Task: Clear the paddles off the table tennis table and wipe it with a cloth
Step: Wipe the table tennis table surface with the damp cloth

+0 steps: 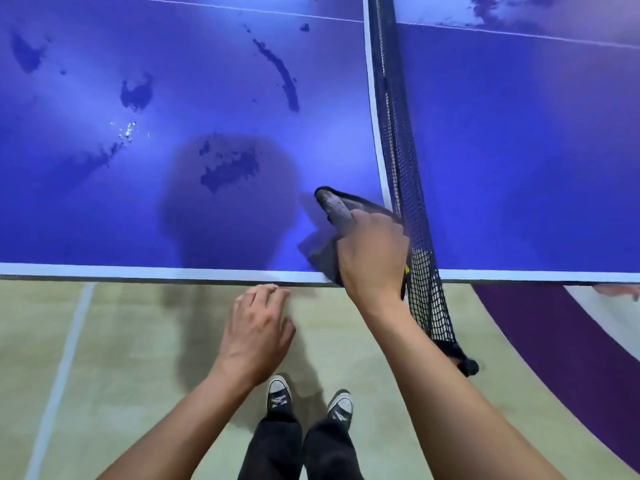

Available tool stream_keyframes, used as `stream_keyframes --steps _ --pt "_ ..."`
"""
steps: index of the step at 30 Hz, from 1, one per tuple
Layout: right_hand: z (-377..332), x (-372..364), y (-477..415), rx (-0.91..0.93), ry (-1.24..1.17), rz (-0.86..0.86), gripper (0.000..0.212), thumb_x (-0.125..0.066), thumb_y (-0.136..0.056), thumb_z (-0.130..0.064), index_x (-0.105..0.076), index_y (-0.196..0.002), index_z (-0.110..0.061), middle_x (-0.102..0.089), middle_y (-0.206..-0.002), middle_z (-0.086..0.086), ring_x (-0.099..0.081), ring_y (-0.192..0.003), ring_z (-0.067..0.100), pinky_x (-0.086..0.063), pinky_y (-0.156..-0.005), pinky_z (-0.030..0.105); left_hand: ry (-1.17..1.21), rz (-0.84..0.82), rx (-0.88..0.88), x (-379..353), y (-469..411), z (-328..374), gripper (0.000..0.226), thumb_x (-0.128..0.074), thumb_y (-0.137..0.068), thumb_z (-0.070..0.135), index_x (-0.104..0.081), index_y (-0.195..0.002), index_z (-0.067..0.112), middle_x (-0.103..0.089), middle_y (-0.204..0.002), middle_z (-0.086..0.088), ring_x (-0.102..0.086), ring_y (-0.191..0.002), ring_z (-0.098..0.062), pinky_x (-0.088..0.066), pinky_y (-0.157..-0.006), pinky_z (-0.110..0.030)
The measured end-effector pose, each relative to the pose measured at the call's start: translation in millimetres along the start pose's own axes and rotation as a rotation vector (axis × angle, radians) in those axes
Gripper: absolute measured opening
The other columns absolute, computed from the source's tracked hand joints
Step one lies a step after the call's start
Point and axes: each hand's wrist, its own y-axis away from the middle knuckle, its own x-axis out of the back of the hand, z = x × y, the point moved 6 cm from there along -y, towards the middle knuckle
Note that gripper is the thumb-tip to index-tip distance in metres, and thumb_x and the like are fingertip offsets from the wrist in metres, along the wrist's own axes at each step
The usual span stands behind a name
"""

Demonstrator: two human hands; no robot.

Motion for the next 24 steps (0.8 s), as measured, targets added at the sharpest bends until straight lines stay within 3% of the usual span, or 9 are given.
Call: stream_keyframes --steps 3,5,8,14,18,24 --pt "17 -48 12 -0.019 0.153 -0.242 0.053 -0.049 -0.093 -0.042 -0.052 -0.143 -0.025 -0.054 -0.135 0.008 -0.046 -0.124 0.03 -0.032 -0.103 0.049 0.022 0.011 -0.003 -9 -17 -8 0.045 -0.048 -0.091 0.033 -0.057 -0.132 0.017 -0.058 -0.131 -0.005 -0.052 -0.123 -0.028 -0.039 -0.104 -0.041" --pt "27 -71 20 -0.043 0.144 -0.315 0.057 -0.048 -0.094 -0.044 -0.048 -0.148 -0.024 -0.048 -0.146 0.01 -0.039 -0.137 0.03 -0.024 -0.116 0.051 0.034 0.033 -0.007 -15 -31 -12 0.042 -0.057 -0.091 0.028 -0.058 -0.132 0.015 -0.058 -0.131 -0.007 -0.053 -0.119 -0.031 -0.041 -0.102 -0.042" --pt "29 -78 19 -0.021 0.099 -0.212 0.06 -0.049 -0.093 -0.048 -0.053 -0.146 -0.021 -0.046 -0.153 0.011 -0.037 -0.145 0.029 -0.02 -0.122 0.053 0.05 0.083 -0.036 -20 -49 -14 0.041 -0.061 -0.089 0.021 -0.061 -0.128 0.01 -0.059 -0.132 -0.012 -0.054 -0.122 -0.034 -0.045 -0.1 -0.046" --pt "43 -93 21 0.004 0.106 -0.247 0.066 -0.04 -0.099 -0.054 -0.032 -0.16 -0.029 -0.024 -0.168 0.005 -0.02 -0.156 0.023 -0.008 -0.126 0.055 0.055 0.136 -0.105 -17 -80 -8 0.045 -0.056 -0.085 0.021 -0.065 -0.126 0.006 -0.06 -0.135 -0.017 -0.058 -0.124 -0.036 -0.05 -0.099 -0.048" --pt "46 -103 5 0.0 0.116 -0.216 0.068 -0.041 -0.097 -0.054 -0.031 -0.16 -0.03 -0.023 -0.169 0.006 -0.019 -0.156 0.022 -0.007 -0.126 0.055 0.021 0.126 -0.195 -15 -115 -3 0.052 -0.068 -0.083 0.012 -0.061 -0.133 0.004 -0.055 -0.142 -0.02 -0.053 -0.133 -0.038 -0.046 -0.107 -0.05" --pt "51 -114 -25 0.073 0.108 -0.191 0.067 -0.043 -0.094 -0.05 -0.037 -0.158 -0.03 -0.03 -0.166 0.006 -0.024 -0.155 0.022 -0.013 -0.126 0.055 -0.011 0.134 -0.21 0 -180 3 0.059 -0.061 -0.088 0.016 -0.051 -0.145 0.003 -0.045 -0.152 -0.019 -0.043 -0.142 -0.038 -0.039 -0.114 -0.051"
